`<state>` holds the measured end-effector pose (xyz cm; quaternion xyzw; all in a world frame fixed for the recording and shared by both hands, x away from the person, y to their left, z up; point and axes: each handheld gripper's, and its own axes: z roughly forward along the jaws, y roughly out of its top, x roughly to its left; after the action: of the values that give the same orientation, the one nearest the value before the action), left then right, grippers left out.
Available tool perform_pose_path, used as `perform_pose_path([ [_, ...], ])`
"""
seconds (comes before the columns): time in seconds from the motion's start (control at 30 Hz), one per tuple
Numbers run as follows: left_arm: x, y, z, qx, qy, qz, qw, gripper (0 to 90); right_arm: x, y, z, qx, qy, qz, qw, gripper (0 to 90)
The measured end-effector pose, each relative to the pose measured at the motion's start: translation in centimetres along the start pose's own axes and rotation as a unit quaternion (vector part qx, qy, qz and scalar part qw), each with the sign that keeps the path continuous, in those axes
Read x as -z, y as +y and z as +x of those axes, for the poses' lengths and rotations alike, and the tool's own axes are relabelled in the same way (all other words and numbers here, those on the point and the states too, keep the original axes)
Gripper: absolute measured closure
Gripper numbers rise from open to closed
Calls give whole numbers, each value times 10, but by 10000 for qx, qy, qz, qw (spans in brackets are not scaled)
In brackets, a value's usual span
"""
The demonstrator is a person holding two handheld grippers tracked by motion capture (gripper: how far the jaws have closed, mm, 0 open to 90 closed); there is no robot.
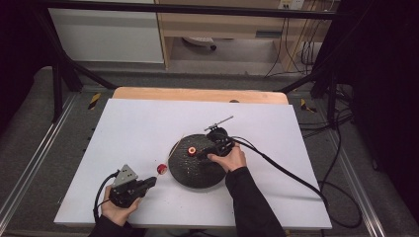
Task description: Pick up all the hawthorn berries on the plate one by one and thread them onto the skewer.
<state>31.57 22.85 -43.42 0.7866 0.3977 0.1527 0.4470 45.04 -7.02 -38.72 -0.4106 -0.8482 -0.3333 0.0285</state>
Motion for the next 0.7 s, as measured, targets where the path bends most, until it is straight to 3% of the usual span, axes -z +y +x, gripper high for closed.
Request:
perform_pose_path([
  [0.23, 0, 0, 0, -16, -1, 0, 10000, 883, 7, -9, 2, -61, 200, -443, 9988, 624],
  [0.37, 0, 0, -1, -13, 2, -9, 10000, 882, 13, -15, 2, -107, 324, -775, 9964, 624],
  [0.47, 0, 0, -1, -10, -8, -24, 10000, 882, 18, -20, 1, -208, 437, -1116, 9926, 624],
  [0.7, 0, 0, -1, -1, -15, -43, 10000, 882, 26, -30, -2, -504, 697, -1818, 9796, 625],
])
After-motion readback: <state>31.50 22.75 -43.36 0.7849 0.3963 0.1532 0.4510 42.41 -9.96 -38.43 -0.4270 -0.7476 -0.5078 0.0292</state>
